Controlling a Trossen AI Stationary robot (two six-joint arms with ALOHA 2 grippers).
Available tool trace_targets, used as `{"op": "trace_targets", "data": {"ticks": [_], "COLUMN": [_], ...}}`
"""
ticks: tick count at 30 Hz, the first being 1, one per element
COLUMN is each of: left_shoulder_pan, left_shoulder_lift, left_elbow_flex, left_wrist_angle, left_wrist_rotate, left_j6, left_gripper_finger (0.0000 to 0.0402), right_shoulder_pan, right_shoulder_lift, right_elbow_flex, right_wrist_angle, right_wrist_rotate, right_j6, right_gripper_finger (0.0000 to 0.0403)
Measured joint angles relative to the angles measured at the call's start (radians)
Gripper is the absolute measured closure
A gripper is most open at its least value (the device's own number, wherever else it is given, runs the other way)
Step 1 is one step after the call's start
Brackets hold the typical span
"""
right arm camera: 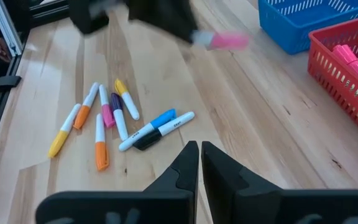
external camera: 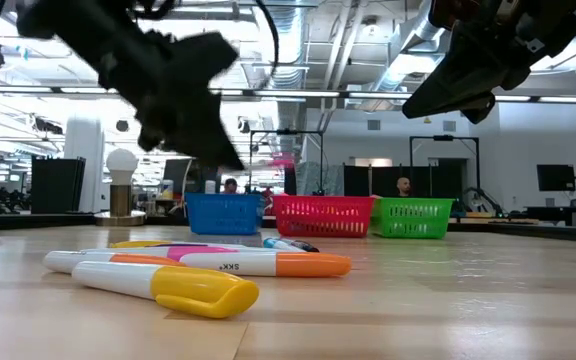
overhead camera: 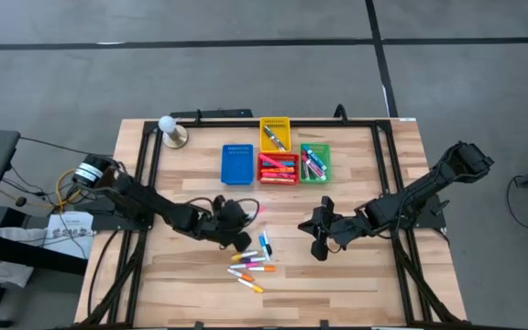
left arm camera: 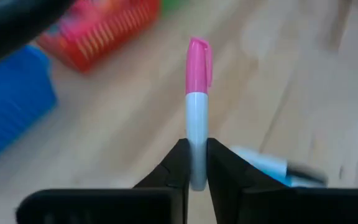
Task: Pick & Place Markers
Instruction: Put the top small pink highlighter pen into the blue bin
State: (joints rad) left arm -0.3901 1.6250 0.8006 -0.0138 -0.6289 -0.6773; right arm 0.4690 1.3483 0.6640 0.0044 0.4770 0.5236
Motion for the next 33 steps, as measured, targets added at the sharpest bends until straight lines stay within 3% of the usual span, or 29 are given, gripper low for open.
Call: {"op": "trace_targets", "data": {"ticks": [6,14,18,26,33], "left_shoulder_pan": [0.043,0.218,0.333,0.530,0.582], "left_shoulder_lift": [-0.120,-0.217,-0.219,-0.216,-0.216], "left_elbow_flex": [0.002,0.003,-0.002,-0.083,-0.115], "left_wrist_angle": [0.003,-0.128,-0.217,-0.178,-0.074], "left_wrist_rotate": [-0.186,-0.204,-0.124,0.029,0.180], "left_j6": [-0.013,-0.015,-0.014,-0.008,0.053], "left_gripper_finger": [0.0361,0.0364,0.0364,0.0361,0.0352], "right_shoulder_pan": [0.000,-0.011,-0.049,-0.137,-0.194], "right_shoulder_lift": [0.000,0.000,0.000,0.000,0.000], "right_elbow_flex": [0.000,0.000,0.000,0.000,0.000], "right_wrist_angle": [0.000,0.000,-0.001,-0.006,-0.022], "right_wrist_rotate": [0.000,0.059,0.096,0.098,0.098], "right_j6": [-0.007,-0.036,-0.037,0.002,0.008], "right_gripper_finger": [0.0392,0.0392,0.0392,0.0392,0.0392]}}
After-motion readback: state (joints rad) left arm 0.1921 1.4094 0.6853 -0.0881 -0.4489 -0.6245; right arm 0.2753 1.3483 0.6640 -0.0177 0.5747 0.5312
